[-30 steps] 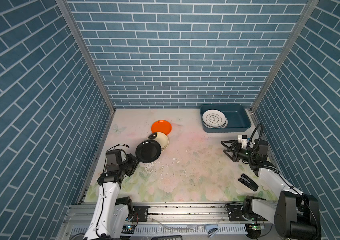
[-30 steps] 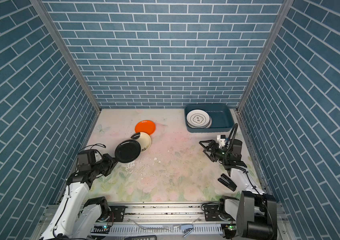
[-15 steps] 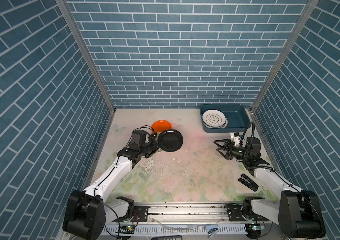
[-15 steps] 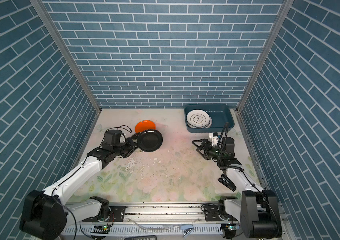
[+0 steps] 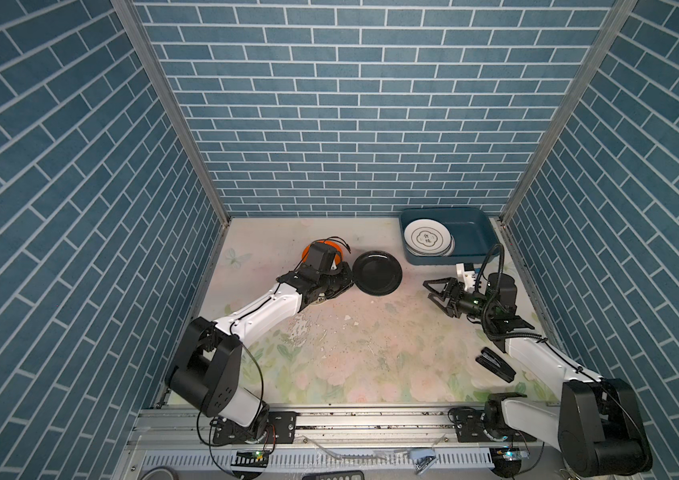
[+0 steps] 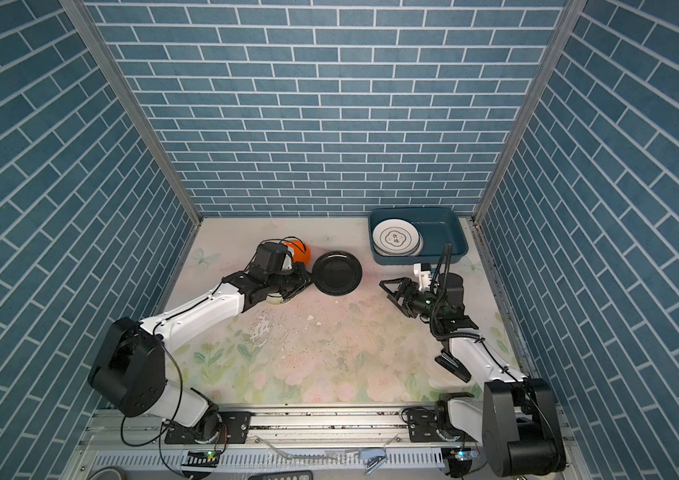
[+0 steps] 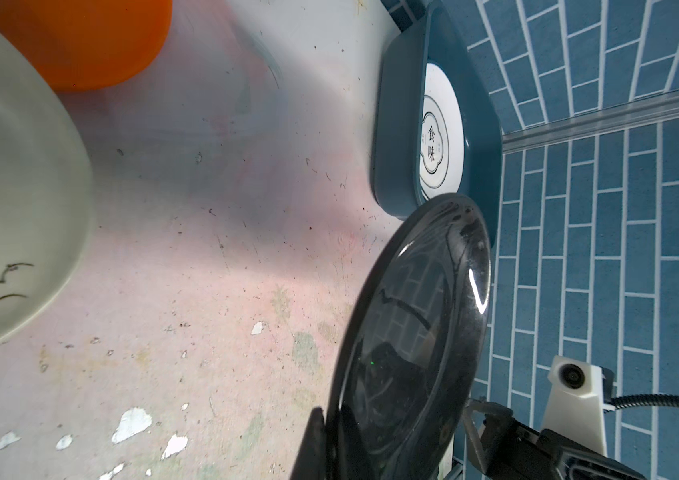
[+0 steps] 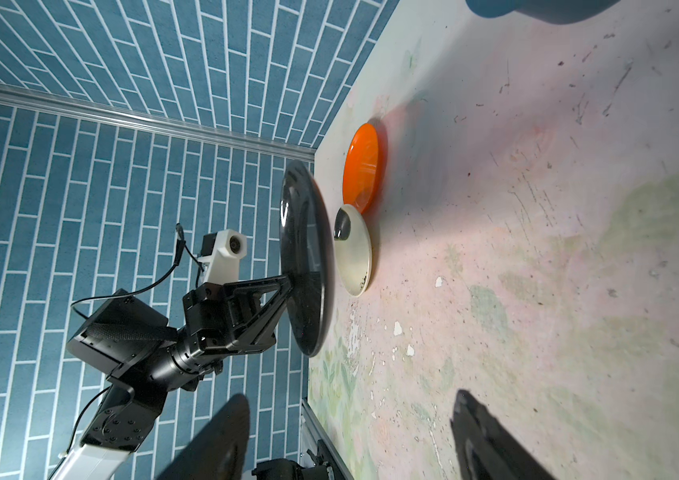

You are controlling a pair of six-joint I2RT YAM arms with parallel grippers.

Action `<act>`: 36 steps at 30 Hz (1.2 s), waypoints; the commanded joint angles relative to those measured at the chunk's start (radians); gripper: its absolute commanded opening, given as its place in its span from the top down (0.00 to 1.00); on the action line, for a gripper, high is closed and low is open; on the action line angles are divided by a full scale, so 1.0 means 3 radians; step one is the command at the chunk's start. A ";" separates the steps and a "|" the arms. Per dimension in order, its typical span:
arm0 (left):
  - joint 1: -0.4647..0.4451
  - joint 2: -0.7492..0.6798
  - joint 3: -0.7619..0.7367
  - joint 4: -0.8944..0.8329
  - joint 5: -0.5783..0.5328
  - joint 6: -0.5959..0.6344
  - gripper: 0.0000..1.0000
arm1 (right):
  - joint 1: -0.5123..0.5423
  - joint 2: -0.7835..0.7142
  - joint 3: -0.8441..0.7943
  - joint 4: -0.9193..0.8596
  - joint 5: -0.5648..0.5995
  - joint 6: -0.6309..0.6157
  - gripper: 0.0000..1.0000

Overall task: Place the plates into the plastic bin on the countertop
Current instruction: 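Carry the black plate toward the right gripper with the left gripper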

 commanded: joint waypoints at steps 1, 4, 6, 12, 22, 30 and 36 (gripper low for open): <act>-0.0103 0.0127 0.0193 0.0142 -0.0005 -0.0017 1.00 | 0.0017 -0.0076 0.0013 0.0117 0.0035 0.0072 0.28; -0.0215 0.0255 0.0307 0.0142 0.0011 -0.0023 1.00 | 0.0019 -0.0027 -0.0006 0.0135 0.0025 0.0074 0.31; -0.0285 0.0322 0.0337 0.0176 0.0045 -0.0080 1.00 | 0.0017 0.0003 -0.0013 0.0136 0.0020 0.0082 0.32; -0.0472 0.0412 0.0312 0.0367 0.0080 -0.0207 1.00 | 0.0026 0.0035 -0.0062 0.0132 0.0044 0.0074 0.41; -0.0551 0.0359 0.0266 0.0352 -0.0002 -0.0182 1.00 | 0.0026 0.0061 -0.0085 0.0041 0.0132 0.0079 0.79; -0.0561 0.0327 0.0188 0.0364 -0.0057 -0.0169 1.00 | 0.0021 0.0086 -0.0073 -0.0051 0.0191 0.0074 1.00; -0.0561 0.0246 0.0123 0.0391 -0.0173 -0.0144 0.76 | 0.0017 0.0145 0.0012 -0.0183 0.0265 0.0034 1.00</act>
